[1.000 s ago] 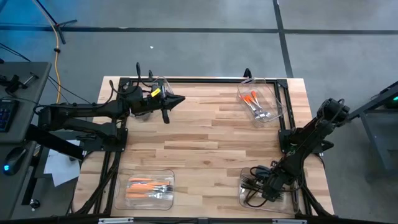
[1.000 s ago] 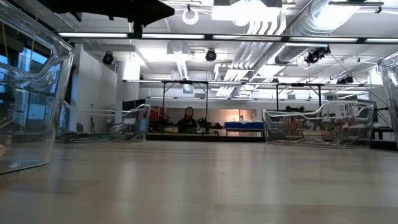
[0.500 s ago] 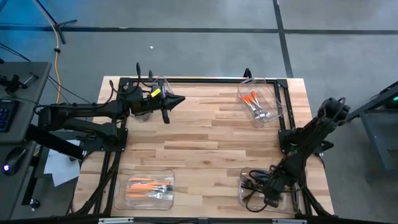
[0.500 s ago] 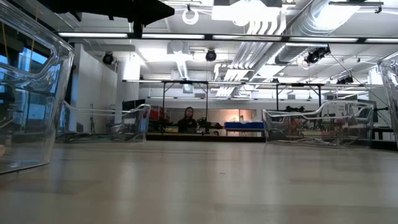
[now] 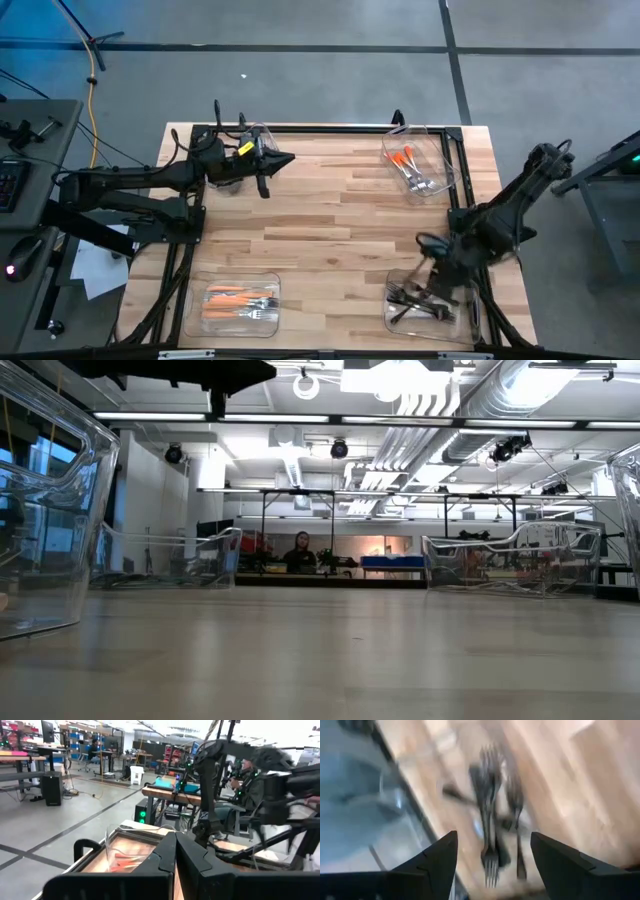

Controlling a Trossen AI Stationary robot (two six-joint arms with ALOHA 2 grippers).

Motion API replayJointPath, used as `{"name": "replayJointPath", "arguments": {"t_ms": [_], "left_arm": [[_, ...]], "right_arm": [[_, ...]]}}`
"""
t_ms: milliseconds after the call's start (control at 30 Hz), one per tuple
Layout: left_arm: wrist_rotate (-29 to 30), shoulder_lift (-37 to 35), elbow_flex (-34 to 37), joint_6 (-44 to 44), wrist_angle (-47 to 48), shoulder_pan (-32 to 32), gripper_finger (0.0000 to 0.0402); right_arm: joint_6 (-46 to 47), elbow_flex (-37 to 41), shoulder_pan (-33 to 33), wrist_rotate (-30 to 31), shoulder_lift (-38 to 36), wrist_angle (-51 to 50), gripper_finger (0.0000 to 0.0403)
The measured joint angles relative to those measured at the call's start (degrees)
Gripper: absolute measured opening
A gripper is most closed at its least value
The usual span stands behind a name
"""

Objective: Sort silverware by color (type)
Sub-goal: Return to Home Position

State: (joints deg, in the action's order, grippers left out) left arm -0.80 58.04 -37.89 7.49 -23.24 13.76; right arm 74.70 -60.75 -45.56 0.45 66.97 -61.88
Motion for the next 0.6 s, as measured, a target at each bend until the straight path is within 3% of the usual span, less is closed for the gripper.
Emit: {"name": "replayJointPath", "arguments": {"t_ms": [100,233,600], "left_arm": [[0.0,-1.7,0.0,1.0,1.0,-0.2,0.0000],[0.0,-4.6,0.0,1.4,5.9,-1.5,0.0000],[0.0,-9.0,0.0,2.9,9.4,-7.7,0.0000]], "right_arm": [[-2.5,2.0,5.1,3.2,-2.1,1.0,0.0236],[-12.0,5.6,13.8,5.3,-3.7,11.0,0.0236],[-44.3,9.9,40.8,4.4,0.1,60.3,0.0236]]}}
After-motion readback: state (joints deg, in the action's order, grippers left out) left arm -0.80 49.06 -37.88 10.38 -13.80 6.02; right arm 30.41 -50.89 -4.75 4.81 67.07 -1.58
